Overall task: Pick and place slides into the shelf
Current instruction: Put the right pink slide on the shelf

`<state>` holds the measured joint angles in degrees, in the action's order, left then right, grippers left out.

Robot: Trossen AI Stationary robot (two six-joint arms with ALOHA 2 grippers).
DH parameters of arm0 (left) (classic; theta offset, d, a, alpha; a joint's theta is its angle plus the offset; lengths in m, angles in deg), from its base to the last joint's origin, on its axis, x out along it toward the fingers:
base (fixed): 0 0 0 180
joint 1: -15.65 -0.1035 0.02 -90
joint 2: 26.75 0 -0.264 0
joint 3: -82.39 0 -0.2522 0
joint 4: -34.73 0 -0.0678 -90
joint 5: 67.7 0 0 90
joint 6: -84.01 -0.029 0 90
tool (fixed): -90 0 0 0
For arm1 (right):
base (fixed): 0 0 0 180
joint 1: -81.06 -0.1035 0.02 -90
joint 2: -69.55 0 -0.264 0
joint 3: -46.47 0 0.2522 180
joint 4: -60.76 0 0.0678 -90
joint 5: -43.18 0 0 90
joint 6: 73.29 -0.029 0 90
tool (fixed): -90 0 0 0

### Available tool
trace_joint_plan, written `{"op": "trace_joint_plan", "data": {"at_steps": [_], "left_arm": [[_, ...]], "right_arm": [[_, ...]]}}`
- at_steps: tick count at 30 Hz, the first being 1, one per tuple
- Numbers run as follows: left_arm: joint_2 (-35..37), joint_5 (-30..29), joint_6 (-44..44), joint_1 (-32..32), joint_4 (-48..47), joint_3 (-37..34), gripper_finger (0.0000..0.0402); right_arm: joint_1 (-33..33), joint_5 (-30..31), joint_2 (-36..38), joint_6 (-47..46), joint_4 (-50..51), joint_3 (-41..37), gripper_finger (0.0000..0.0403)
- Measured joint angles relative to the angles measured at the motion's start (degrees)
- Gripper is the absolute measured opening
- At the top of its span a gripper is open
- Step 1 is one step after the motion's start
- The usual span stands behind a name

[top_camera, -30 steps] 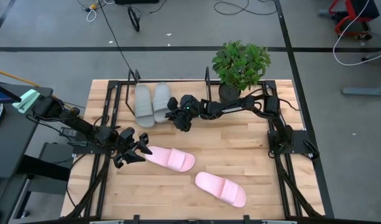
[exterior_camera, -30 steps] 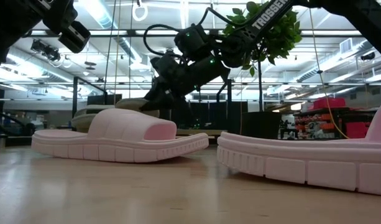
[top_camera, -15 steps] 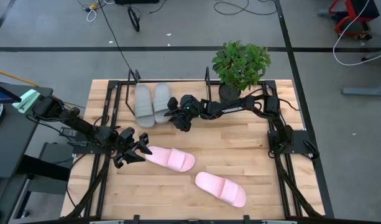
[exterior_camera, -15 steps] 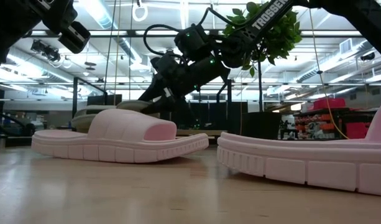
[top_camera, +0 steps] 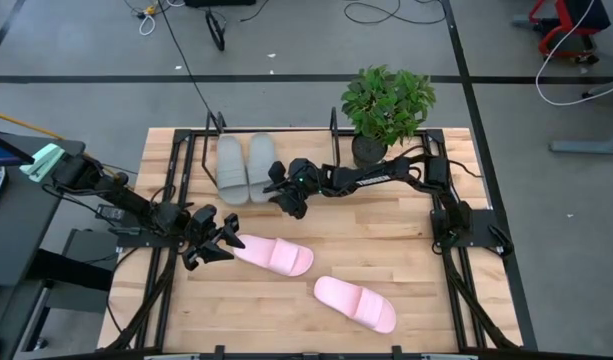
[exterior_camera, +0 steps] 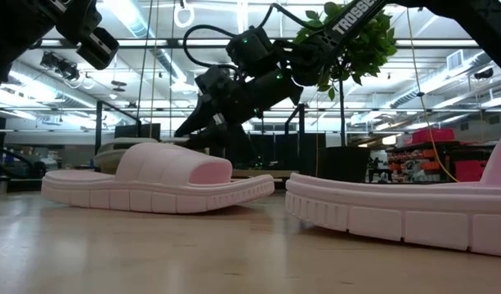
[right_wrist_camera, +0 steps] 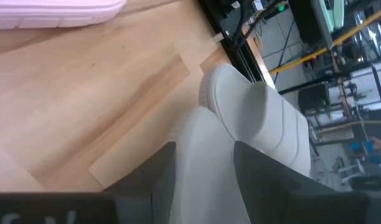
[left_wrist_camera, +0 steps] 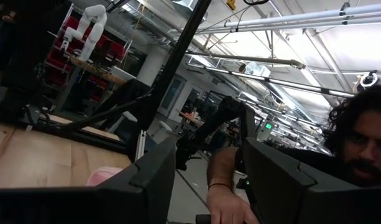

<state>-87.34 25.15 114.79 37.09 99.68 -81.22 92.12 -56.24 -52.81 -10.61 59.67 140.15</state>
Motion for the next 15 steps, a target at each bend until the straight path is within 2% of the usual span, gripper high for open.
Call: {"op": "trace_joint_plan", "data": {"at_steps": [8,11,15], "left_arm": [[0.0,0.0,-0.4,0.0,-0.3,0.0,0.0198],[0.0,0.0,-0.6,0.0,-0.9,0.0,0.0199],[0.0,0.0,-0.6,0.0,-2.3,0.0,0.0194]], "right_arm": [[-2.2,6.9,3.7,-3.2,1.7,-0.1,0.0163],[-4.4,8.1,6.8,-10.1,6.6,-0.1,0.0162],[-7.8,9.6,10.5,-18.6,17.9,0.0,0.0162]]}}
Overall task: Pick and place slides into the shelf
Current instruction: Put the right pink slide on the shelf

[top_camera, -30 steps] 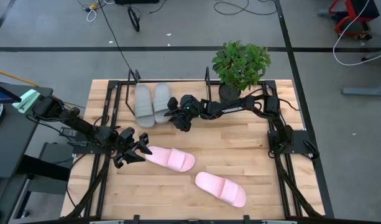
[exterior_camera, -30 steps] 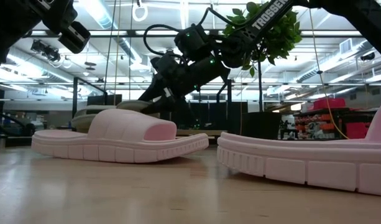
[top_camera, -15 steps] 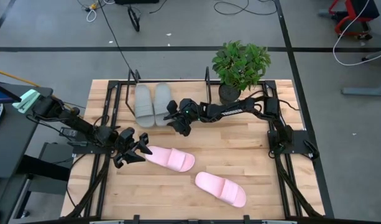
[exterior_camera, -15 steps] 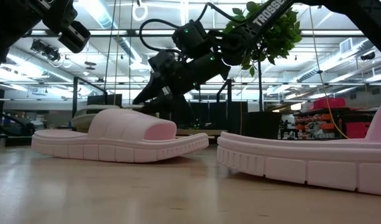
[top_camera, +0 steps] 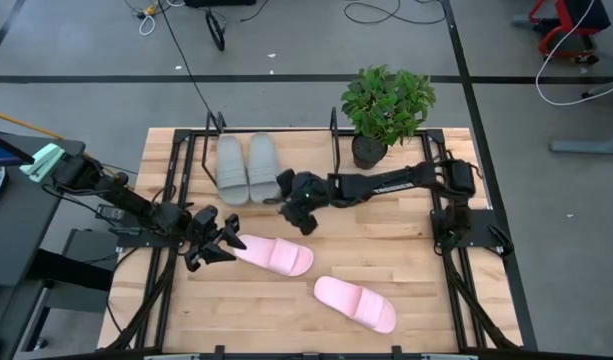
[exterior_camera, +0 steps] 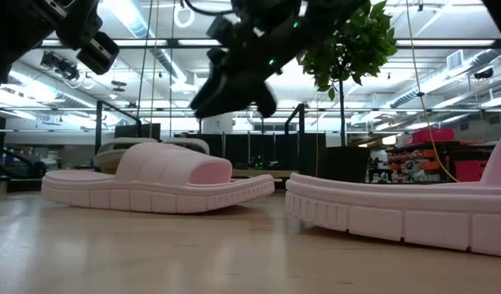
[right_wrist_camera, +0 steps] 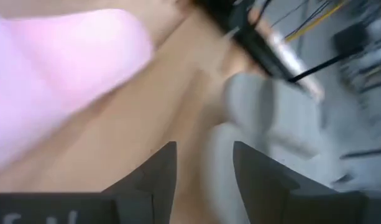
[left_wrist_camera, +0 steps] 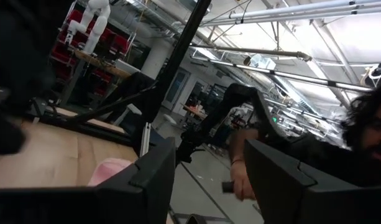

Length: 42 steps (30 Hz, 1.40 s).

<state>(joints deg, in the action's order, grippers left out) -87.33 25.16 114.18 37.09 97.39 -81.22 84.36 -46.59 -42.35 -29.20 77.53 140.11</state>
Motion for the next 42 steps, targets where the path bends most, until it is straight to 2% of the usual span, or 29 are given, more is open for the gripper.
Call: {"op": "trace_joint_plan", "data": {"at_steps": [9,12,19,32,35,42], "left_arm": [[-0.2,0.0,0.0,0.0,-4.9,0.0,0.019],[-0.2,0.0,0.0,0.0,-5.3,0.0,0.0188],[-0.2,0.0,-0.7,0.0,-7.9,0.0,0.0184],[-0.2,-0.2,-0.9,0.0,-8.6,0.0,0.018],[-0.2,-0.2,-0.9,0.0,-8.6,0.0,0.0179],[-0.2,-0.2,-0.9,0.0,-9.0,0.0,0.0176]], "right_arm": [[-8.0,1.0,1.9,-23.9,18.0,0.0,0.0162],[-10.2,1.6,1.9,-24.6,21.5,0.0,0.0161],[-13.3,4.1,1.9,-23.7,22.7,0.0,0.0161],[-13.3,5.8,1.8,-20.7,24.9,-1.9,0.0161],[-12.4,5.7,1.8,-23.7,26.3,-3.4,0.0161],[-12.3,5.6,1.7,-34.9,38.3,-3.6,0.0162]]}}
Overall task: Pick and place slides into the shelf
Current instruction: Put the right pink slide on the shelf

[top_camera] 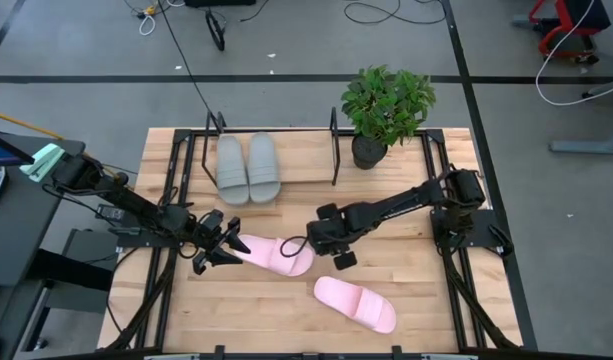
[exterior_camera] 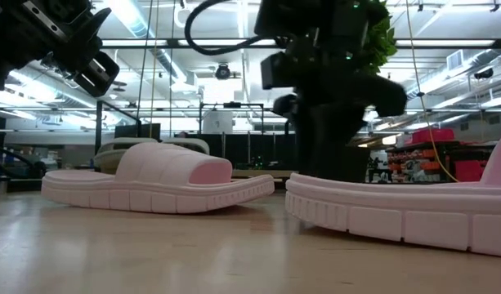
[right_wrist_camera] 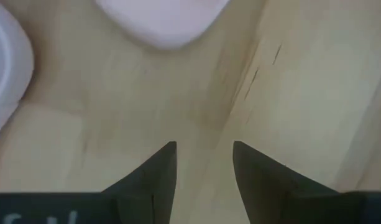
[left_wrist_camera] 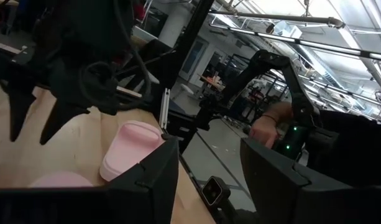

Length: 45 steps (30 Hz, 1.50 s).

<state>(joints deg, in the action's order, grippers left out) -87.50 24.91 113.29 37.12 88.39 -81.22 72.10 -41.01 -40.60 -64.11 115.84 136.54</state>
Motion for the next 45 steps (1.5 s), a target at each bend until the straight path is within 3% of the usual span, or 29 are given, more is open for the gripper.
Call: {"op": "trace_joint_plan", "data": {"at_steps": [17,24,30,38,45], "left_arm": [[0.0,0.0,-0.1,0.0,-0.4,0.0,0.0177],[0.0,0.0,0.0,0.0,-2.1,0.0,0.018],[0.0,0.0,0.0,0.0,-3.7,0.0,0.0174],[0.0,0.0,0.0,0.0,-4.4,0.0,0.0178],[0.0,0.0,1.3,0.0,-4.4,0.0,0.0172]], "right_arm": [[-6.7,-1.3,0.0,-20.3,4.5,0.0,0.0162],[-10.0,2.2,0.0,-29.3,8.7,0.0,0.0162],[-14.5,6.4,0.9,-38.7,18.4,0.0,0.0162],[-23.6,13.3,8.6,-65.7,26.4,0.0,0.0162],[-34.0,11.7,13.4,-90.5,26.5,0.0,0.0162]]}}
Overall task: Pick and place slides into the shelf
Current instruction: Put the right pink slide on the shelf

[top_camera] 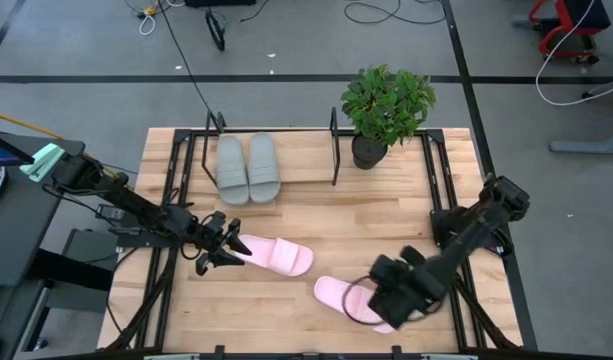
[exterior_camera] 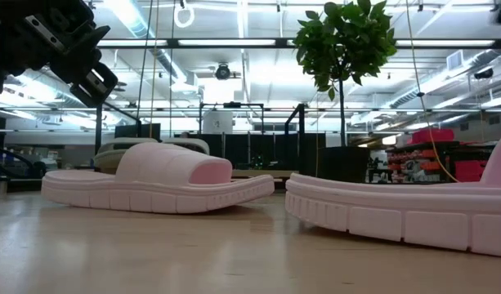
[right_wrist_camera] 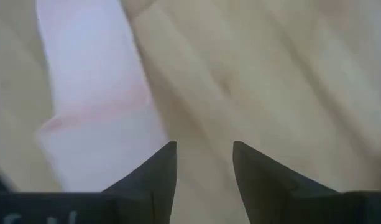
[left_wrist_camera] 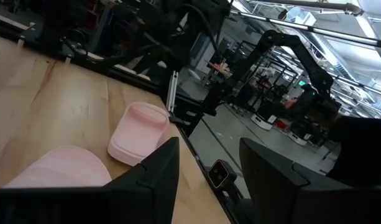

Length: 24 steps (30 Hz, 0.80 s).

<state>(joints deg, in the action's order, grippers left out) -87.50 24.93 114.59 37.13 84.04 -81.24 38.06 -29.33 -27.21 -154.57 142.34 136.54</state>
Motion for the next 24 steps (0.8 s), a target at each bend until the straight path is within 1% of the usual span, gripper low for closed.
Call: {"op": "trace_joint_plan", "data": {"at_steps": [5,10,14,16,19,24], "left_arm": [[0.0,0.0,0.2,0.0,0.1,0.0,0.0178],[0.0,-0.2,0.2,-0.6,0.1,0.0,0.0176],[0.0,-0.3,0.2,-1.2,0.2,0.0,0.0172],[0.0,-0.3,-0.2,-1.6,0.4,0.0,0.0174],[0.0,-0.5,-0.4,-2.5,0.7,0.0,0.0178],[0.0,-0.4,-0.4,-4.0,0.6,0.0,0.018]], "right_arm": [[-6.6,-3.1,0.4,-16.3,0.1,0.0,0.0162],[-11.8,-3.5,0.4,-31.9,-1.2,0.0,0.0162],[-15.0,-3.2,-0.2,-41.5,-5.6,0.0,0.0162],[-16.3,-2.5,-1.1,-44.4,-7.8,0.0,0.0162],[-17.4,-2.4,-3.8,-45.2,-11.4,0.0,0.0162],[-16.2,-4.4,-8.9,-45.4,-15.7,0.0,0.0165]]}}
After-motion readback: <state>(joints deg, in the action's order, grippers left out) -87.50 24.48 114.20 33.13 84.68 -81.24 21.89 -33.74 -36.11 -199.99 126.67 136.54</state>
